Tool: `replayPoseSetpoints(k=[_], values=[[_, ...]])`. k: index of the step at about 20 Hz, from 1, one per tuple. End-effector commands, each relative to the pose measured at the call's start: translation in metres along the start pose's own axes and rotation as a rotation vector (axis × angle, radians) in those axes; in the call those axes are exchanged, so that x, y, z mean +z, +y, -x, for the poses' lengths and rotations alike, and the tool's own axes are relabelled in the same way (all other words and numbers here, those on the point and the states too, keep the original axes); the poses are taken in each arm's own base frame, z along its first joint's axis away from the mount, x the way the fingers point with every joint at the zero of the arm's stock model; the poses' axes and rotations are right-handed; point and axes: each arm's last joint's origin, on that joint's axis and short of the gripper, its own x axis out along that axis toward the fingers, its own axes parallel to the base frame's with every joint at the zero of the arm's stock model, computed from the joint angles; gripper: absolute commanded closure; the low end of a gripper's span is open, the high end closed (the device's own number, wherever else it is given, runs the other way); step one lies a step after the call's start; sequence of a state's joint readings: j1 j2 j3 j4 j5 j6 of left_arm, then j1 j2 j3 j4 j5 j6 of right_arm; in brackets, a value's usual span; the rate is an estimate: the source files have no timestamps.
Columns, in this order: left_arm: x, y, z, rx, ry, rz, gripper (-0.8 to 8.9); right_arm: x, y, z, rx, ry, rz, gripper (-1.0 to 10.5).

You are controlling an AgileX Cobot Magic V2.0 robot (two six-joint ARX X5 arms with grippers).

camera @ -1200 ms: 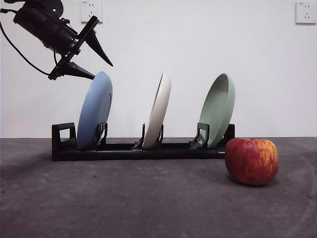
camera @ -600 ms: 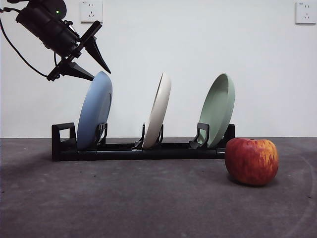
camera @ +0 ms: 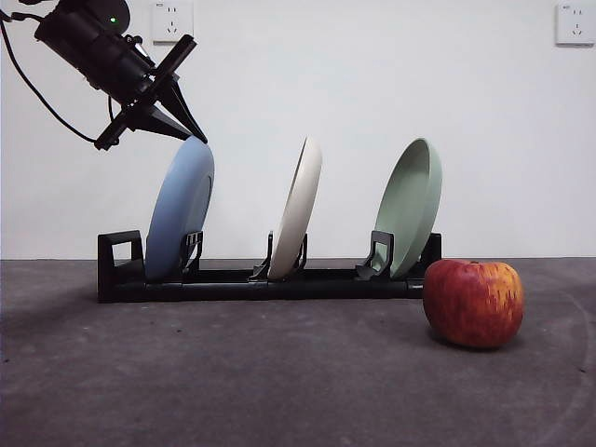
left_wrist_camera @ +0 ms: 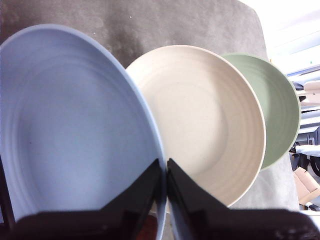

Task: Take the blue plate from the plate rack,put the plate on the table,take the apple from the table,put the apple in the plate

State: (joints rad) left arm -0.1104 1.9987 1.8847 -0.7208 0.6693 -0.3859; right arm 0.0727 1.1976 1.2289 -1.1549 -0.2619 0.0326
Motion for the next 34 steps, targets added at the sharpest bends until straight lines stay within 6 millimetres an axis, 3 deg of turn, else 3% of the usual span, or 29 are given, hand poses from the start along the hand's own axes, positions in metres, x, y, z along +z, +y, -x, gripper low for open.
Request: replayPoseSetpoints(k=[1, 6, 11, 17, 21, 25, 28, 34], values=[[0.002, 0.006, 0.002, -0.016, -0.005, -0.015, 8.19, 0.001, 0.0, 0.0, 0.001, -0.002, 0.009, 9.5], [0.004, 0.002, 0.014, -0.088, -0.002, -0.017, 8.19, 0.001, 0.0, 0.0, 0.001, -0.002, 0.008, 9.5], [0.006, -0.012, 0.041, -0.1, -0.06, -0.059, 8.19, 0.001, 0.0, 0.0, 0.001, -0.002, 0.007, 9.5], [-0.008, -0.067, 0.096, -0.143, -0.159, -0.253, 8.2, 0.001, 0.0, 0.0, 0.001, -0.002, -0.014, 9.5], [-0.041, -0.116, 0.133, -0.182, -0.165, -0.441, 8.2, 0.001, 0.0, 0.0, 0.001, -0.002, -0.014, 9.5], [-0.09, -0.149, 0.157, -0.132, -0.05, -0.639, 8.2, 0.001, 0.0, 0.0, 0.001, -0.002, -0.015, 9.5], [-0.119, -0.166, 0.16, -0.039, 0.041, -0.748, 8.2, 0.001, 0.0, -0.001, 0.001, -0.004, -0.014, 9.5], [-0.158, -0.188, 0.14, 0.045, 0.219, -0.839, 8.2, 0.002, 0.0, -0.001, 0.001, -0.012, -0.015, 9.5]])
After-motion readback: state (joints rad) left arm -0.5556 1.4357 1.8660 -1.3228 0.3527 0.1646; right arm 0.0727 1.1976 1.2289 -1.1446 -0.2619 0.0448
